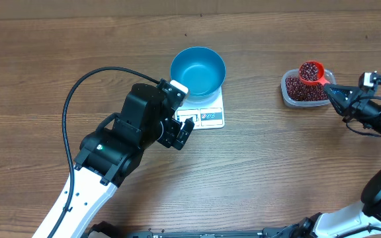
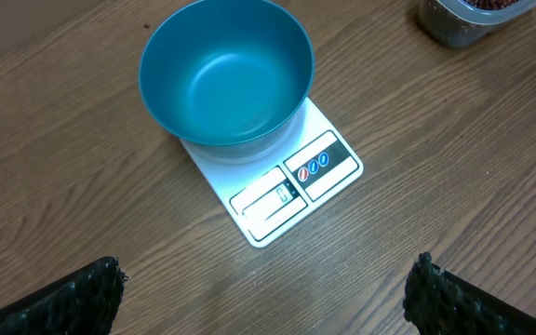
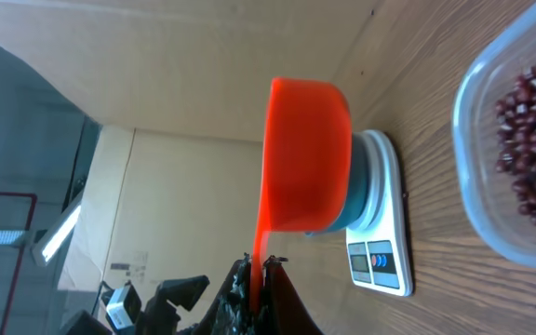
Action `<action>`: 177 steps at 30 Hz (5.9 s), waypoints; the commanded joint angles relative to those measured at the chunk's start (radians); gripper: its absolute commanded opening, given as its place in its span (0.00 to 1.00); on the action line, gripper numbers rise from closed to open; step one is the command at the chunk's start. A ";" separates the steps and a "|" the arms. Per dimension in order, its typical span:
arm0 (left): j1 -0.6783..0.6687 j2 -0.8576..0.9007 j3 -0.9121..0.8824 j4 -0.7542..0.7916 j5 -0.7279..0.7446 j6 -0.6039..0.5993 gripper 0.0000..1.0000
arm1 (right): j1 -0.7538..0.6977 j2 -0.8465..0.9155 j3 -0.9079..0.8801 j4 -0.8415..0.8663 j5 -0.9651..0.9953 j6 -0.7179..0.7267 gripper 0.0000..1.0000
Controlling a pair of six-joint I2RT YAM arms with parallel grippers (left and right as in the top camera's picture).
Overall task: Scoop item into bowl and weigh 150g on scale
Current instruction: 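Carry the filled scoop with the right gripper over the teal bowl, then tip the scoop with the right gripper to pour beans into bowl, then move the empty scoop with the right gripper back to the tub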
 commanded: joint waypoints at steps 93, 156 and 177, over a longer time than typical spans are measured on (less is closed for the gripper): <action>0.005 -0.006 0.019 0.000 -0.010 -0.013 1.00 | 0.770 0.005 0.011 0.671 0.589 -0.158 0.04; 0.005 -0.006 0.019 0.000 -0.010 -0.013 1.00 | 0.783 -0.145 0.013 0.657 0.728 -0.549 0.04; 0.005 -0.006 0.019 0.000 -0.010 -0.013 1.00 | 0.600 -0.326 0.013 0.425 0.590 -0.176 0.04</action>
